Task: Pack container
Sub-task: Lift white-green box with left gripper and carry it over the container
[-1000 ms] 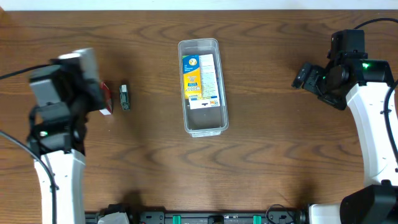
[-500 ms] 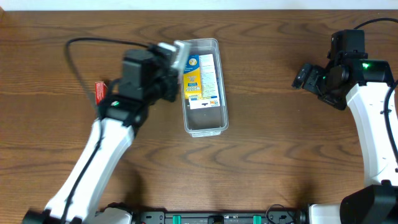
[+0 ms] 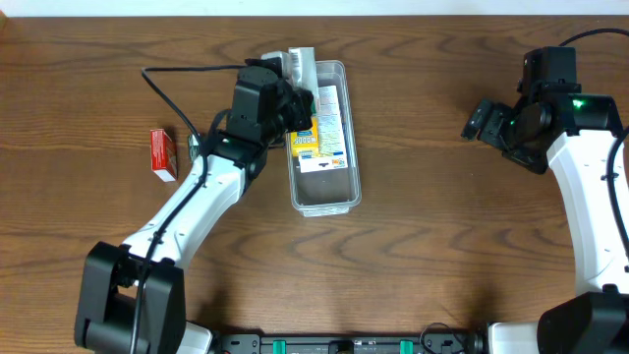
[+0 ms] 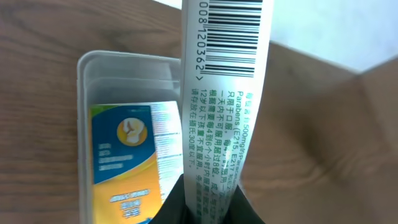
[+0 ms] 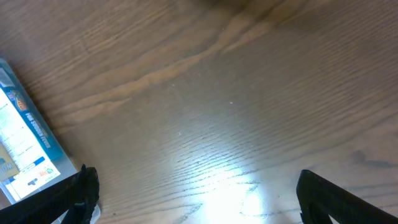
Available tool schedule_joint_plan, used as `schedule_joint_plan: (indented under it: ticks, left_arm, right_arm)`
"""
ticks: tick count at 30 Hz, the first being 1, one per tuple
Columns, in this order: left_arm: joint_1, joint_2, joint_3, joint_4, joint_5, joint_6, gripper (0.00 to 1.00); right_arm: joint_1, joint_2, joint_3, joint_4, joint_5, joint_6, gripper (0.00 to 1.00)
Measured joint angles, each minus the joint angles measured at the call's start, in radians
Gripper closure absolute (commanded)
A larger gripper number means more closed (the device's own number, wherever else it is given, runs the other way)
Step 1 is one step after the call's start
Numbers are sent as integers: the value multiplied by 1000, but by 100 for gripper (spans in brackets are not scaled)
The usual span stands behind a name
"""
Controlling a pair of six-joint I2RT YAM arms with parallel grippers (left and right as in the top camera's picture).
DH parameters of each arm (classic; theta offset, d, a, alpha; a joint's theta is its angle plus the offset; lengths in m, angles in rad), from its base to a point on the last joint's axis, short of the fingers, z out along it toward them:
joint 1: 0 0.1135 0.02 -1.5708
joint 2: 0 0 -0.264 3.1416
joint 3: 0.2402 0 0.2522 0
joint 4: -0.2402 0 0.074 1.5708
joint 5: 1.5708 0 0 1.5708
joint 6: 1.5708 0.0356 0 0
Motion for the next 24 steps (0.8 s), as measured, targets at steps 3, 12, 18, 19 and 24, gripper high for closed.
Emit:
schedule_joint_plan:
  ticks: [3, 12, 18, 19, 24]
  left_arm:
    - [-15, 9, 0, 2, 0, -61, 94]
    - [-88, 14, 0, -18, 0, -111, 94]
    - [-89, 20, 0, -60, -5, -111, 93]
    - [-89, 26, 0, -67, -5, -111, 93]
    - [-89, 79, 0, -75, -7, -111, 94]
  right_arm:
    - [0, 0, 0, 0, 0, 0, 1]
    - [0, 0, 0, 0, 0, 0, 1]
    - [0, 0, 0, 0, 0, 0, 1]
    - [0, 0, 0, 0, 0, 0, 1]
    - [0, 0, 0, 0, 0, 0, 1]
